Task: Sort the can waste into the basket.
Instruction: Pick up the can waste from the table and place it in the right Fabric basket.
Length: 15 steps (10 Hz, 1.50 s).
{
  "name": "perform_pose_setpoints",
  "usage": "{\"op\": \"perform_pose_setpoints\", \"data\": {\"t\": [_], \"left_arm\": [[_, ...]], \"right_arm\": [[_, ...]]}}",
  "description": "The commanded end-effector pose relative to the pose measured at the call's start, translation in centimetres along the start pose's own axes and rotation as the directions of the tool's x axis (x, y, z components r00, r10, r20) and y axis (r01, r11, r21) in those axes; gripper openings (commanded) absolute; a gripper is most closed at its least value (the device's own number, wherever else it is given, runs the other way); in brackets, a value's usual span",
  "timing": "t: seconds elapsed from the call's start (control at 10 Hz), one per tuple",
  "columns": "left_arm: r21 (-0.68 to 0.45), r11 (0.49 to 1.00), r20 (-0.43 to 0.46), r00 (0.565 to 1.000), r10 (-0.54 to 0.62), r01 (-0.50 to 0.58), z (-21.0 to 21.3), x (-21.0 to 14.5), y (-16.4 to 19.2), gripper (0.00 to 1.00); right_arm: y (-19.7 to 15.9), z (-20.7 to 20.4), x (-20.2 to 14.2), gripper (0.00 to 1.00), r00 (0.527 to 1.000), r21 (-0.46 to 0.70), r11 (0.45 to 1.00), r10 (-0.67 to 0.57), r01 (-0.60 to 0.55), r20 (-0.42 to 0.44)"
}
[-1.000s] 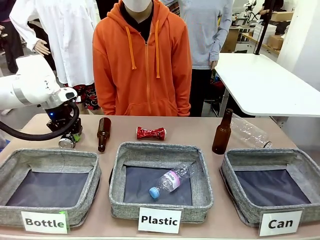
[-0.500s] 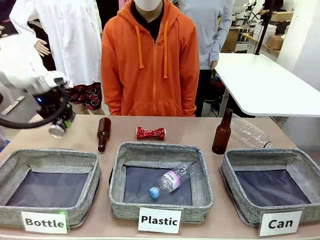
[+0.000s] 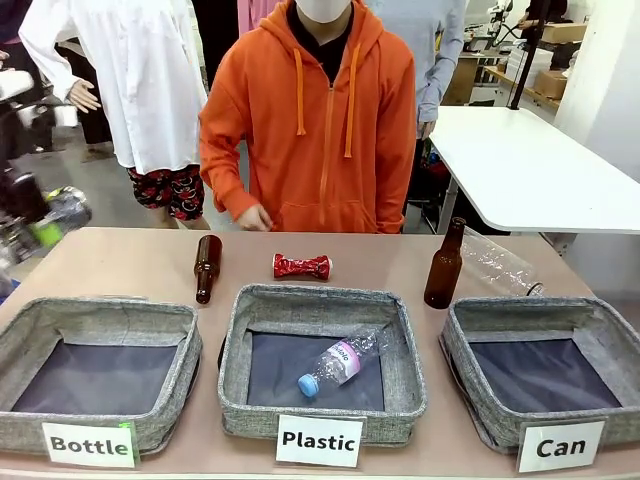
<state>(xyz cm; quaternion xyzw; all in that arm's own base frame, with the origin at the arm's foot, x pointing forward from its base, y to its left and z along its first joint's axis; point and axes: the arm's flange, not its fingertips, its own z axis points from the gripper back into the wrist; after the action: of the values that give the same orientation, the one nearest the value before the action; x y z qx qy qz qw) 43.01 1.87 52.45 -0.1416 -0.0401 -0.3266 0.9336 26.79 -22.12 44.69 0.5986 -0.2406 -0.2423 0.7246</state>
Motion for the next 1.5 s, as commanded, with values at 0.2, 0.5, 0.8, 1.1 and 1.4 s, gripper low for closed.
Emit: {"op": "perform_pose_setpoints", "data": {"t": [0.2, 0.5, 0.8, 1.1, 1.4], "left_arm": [[0.003, 0.989, -0.014, 0.989, -0.148, 0.149, -0.6, -3.2, -1.5, 0.31], [0.003, 0.989, -0.014, 0.989, -0.148, 0.149, -0.6, -3.2, -1.5, 0.31], [0.115, 0.919, 0.063, 0.92, -0.386, 0.378, -1.2, -0.5, -8.2, 0.4], [0.172, 0.819, -0.021, 0.833, -0.552, 0.547, -0.9, 5.0, -12.3, 0.4], [0.117, 0.886, 0.146, 0.875, -0.462, 0.448, 7.8, -6.9, -2.1, 0.4]], "right_arm": [[0.2, 0.0, 0.4, 1.0, 1.0, 0.022, 1.0, 0.02, -0.02, 0.009], [0.2, 0.0, 0.4, 1.0, 1.0, 0.022, 1.0, 0.02, -0.02, 0.009], [0.2, 0.0, 0.4, 1.0, 1.0, 0.022, 1.0, 0.02, -0.02, 0.009], [0.2, 0.0, 0.4, 1.0, 1.0, 0.022, 1.0, 0.02, -0.02, 0.009], [0.2, 0.0, 0.4, 1.0, 1.0, 0.022, 1.0, 0.02, -0.02, 0.009]]}}
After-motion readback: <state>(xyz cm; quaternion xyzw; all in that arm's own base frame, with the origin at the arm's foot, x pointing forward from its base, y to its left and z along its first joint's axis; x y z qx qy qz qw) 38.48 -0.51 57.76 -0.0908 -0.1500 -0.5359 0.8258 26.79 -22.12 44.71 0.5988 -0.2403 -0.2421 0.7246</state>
